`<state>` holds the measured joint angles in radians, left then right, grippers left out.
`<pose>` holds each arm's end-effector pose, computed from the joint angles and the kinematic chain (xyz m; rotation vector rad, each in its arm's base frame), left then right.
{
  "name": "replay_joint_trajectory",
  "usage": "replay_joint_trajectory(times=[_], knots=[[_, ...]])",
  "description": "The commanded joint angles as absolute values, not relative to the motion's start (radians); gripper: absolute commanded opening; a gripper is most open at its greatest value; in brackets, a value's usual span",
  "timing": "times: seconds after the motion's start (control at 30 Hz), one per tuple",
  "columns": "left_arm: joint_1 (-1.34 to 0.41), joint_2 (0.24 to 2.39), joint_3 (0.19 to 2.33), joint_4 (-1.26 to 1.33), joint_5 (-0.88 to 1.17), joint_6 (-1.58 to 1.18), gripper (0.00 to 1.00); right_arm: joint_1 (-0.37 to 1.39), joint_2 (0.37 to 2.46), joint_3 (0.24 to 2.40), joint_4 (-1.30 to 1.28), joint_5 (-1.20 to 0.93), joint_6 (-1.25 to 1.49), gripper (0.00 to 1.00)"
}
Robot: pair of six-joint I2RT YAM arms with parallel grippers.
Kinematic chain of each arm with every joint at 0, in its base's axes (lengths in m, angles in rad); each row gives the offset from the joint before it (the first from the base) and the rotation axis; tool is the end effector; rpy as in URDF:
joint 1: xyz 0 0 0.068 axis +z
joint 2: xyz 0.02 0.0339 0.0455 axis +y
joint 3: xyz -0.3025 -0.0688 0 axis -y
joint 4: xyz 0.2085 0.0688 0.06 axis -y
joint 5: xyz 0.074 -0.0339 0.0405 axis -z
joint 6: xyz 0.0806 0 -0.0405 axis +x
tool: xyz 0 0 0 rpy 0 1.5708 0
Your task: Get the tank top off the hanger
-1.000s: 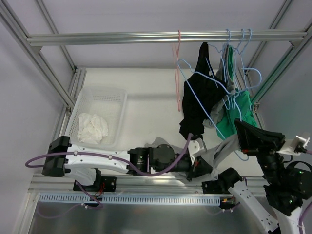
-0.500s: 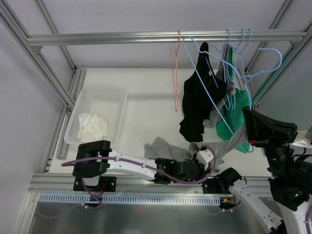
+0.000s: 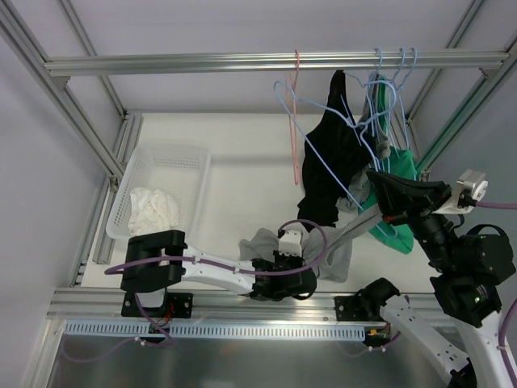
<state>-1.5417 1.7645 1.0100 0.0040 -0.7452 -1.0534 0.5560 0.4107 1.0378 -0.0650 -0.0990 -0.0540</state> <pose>0.0654 -0.3669 0.2204 0.1643 2.1637 -0.6700 0.0015 0.0103 0.4874 -0.3936 0.9454 0.5079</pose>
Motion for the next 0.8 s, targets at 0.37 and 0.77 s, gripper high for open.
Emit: replay_joint_trajectory(times=[0.37,0.77], knots=[[-1.534,1.778,0.812,-0.268,-0.738,-1.376,0.00,0.552,0.413,1.017,0.423,0.130,-0.129,0.00],[-1.571,1.757,0.816,-0.268,-0.779,-1.338,0.00,0.552,0.446,1.084,0.232,0.155,-0.190,0.00]])
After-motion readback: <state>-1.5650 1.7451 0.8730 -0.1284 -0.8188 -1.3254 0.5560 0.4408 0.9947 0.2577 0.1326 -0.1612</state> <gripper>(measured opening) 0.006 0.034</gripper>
